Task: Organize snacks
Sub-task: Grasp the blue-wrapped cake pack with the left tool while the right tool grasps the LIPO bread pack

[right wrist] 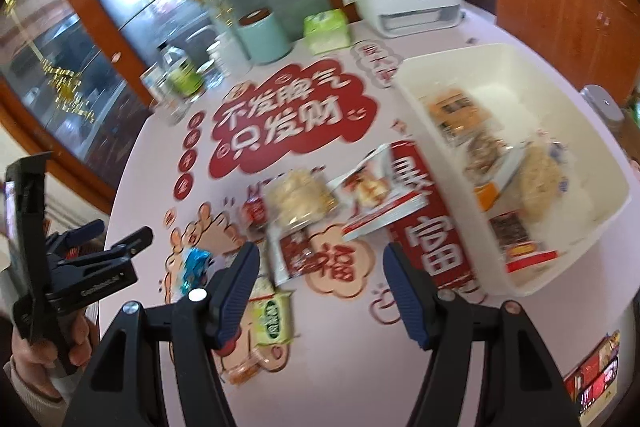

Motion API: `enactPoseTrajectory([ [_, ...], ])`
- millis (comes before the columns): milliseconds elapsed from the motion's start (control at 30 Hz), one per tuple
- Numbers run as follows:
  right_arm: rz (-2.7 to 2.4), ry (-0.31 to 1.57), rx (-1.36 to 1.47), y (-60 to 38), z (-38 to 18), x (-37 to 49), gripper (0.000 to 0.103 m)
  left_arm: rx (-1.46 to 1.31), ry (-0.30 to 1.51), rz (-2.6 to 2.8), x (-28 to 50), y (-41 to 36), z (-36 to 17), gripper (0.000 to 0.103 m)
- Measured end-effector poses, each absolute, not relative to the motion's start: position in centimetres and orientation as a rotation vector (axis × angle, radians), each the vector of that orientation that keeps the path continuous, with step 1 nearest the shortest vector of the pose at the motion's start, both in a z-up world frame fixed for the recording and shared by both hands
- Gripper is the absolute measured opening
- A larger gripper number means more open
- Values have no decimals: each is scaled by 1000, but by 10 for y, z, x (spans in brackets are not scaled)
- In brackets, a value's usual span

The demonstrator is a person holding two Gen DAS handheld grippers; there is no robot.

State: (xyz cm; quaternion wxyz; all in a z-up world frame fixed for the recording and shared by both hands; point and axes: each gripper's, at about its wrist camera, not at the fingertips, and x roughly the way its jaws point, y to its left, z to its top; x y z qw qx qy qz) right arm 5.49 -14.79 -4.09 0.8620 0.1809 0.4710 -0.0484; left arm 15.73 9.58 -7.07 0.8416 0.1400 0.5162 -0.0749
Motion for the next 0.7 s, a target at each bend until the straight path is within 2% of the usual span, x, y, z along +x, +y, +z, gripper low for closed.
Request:
enactPoseTrajectory([
  [500, 70, 1108, 336, -68, -118, 94, 65, 251, 1240, -172, 175, 117, -155, 88],
  [700, 95, 1147, 283, -45, -145, 108, 65, 234, 1278, -194, 185, 117, -173, 74],
])
